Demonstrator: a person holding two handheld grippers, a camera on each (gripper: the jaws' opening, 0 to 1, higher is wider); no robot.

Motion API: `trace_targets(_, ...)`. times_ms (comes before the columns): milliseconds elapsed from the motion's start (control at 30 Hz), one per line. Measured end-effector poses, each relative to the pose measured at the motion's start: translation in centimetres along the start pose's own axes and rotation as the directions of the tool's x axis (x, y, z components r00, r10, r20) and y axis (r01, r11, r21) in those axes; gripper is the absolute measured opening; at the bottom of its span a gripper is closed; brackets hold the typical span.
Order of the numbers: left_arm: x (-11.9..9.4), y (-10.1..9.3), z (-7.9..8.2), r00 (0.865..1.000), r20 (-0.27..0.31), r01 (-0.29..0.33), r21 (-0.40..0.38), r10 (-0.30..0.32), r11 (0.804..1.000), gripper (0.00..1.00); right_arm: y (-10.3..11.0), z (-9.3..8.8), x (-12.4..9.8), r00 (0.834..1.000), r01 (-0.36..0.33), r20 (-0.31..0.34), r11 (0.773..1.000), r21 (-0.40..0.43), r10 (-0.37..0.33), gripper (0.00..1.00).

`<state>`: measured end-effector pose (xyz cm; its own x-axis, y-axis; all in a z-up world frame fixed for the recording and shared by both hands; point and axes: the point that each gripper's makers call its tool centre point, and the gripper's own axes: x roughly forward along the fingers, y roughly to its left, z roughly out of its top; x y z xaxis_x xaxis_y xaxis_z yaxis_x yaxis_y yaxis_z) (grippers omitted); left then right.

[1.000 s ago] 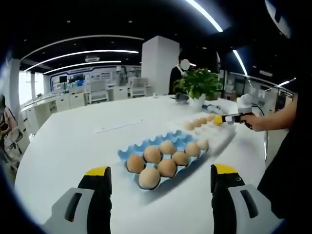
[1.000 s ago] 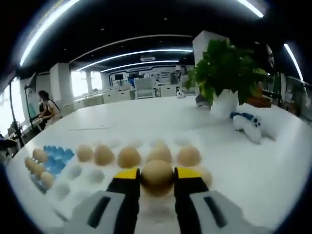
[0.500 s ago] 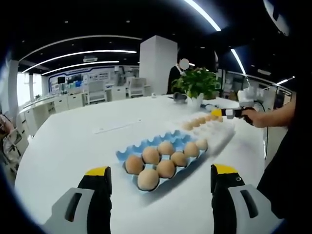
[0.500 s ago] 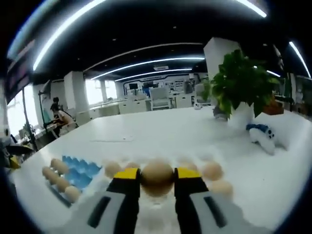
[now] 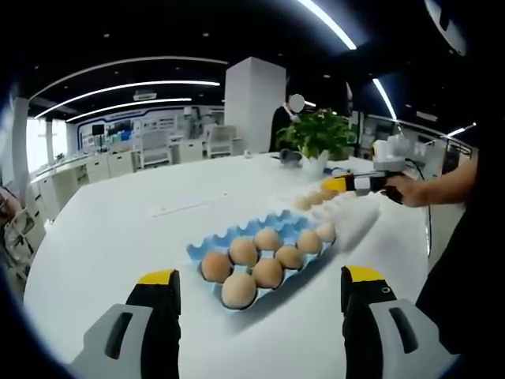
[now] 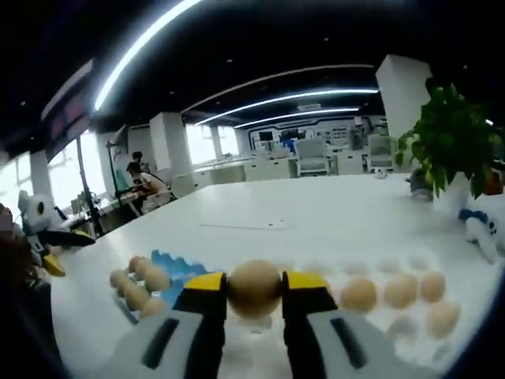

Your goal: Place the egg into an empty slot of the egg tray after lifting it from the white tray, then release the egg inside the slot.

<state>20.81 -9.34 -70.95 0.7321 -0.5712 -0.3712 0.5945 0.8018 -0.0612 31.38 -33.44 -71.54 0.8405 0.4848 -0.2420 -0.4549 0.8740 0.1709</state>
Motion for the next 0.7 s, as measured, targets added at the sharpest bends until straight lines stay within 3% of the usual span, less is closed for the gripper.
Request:
trace_targets(300,0.0,0.0,-0.1,1.0,-0.002,-0.002,-0.001,0.002,1.0,0.84,4.5,-1.4,3.0,0.989,-0.14,-0.042,0.99,-0.03,0.139,0.27)
trace_targets(700,-0.3,0.2,-0.1,1.0,-0.003,-0.01,0.0,0.01,1.0,0.84,7.1,-3.0,5.4,0.969,-0.23,-0.102,0.972,-0.047,0.225,0.27)
